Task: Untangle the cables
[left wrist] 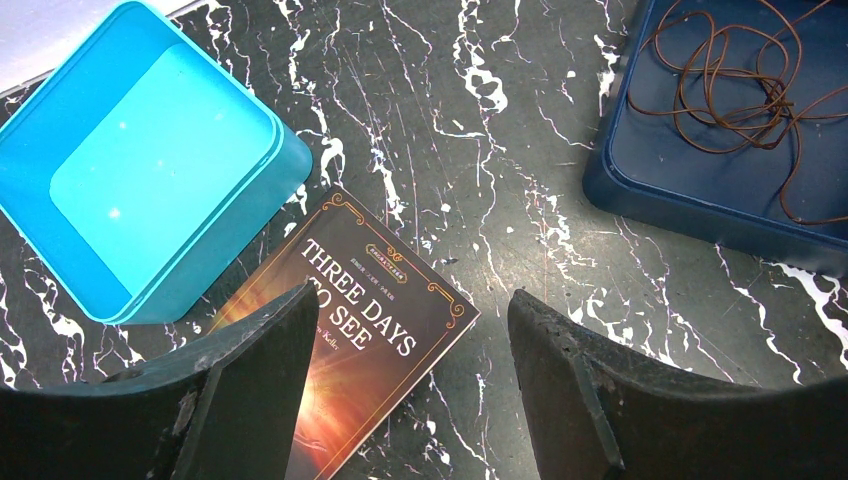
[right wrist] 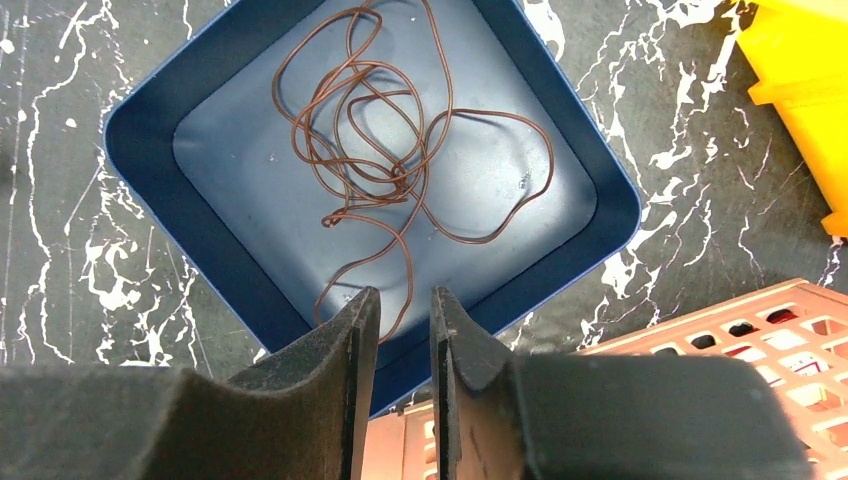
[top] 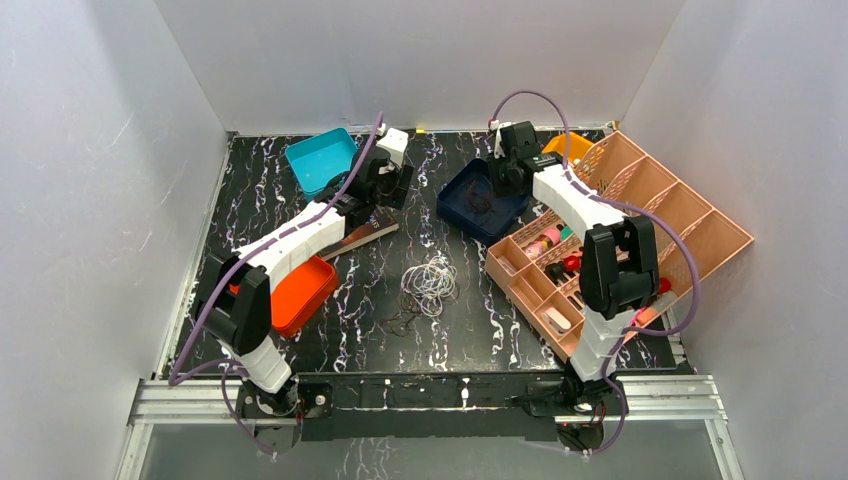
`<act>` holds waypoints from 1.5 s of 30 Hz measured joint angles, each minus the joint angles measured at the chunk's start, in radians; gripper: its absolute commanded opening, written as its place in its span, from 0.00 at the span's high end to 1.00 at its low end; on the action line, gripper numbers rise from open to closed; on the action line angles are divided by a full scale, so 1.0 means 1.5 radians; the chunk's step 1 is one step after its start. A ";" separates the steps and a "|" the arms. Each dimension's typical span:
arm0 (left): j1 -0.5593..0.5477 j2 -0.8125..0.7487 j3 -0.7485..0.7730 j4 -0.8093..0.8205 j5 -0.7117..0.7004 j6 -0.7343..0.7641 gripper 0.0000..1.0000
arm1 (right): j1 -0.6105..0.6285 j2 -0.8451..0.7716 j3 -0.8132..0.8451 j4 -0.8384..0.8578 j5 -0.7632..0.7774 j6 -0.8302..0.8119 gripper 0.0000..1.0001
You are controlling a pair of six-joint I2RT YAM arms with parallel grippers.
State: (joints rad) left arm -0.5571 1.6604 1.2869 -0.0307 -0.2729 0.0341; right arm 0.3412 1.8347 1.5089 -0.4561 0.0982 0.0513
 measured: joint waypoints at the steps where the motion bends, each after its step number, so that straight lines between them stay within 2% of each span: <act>1: 0.000 0.000 0.000 0.000 0.000 0.000 0.32 | 0.000 0.003 0.000 -0.001 0.000 0.000 0.66; 13: 0.000 0.000 0.000 0.000 0.000 0.000 0.31 | 0.000 0.026 0.000 -0.009 -0.013 0.000 0.71; 32: 0.000 0.000 0.000 0.000 0.000 0.000 0.31 | 0.000 0.076 -0.001 -0.004 0.002 -0.002 0.90; 38: 0.000 0.000 0.000 0.000 0.000 0.001 0.31 | 0.000 0.123 -0.001 0.021 0.002 -0.002 0.96; 45: 0.000 0.000 0.000 0.000 0.000 0.002 0.31 | 0.000 0.163 0.000 0.036 -0.003 -0.001 0.97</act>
State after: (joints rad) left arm -0.5571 1.6604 1.2873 -0.0307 -0.2733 0.0364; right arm 0.3416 2.0789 1.5093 -0.4019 0.0937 0.0502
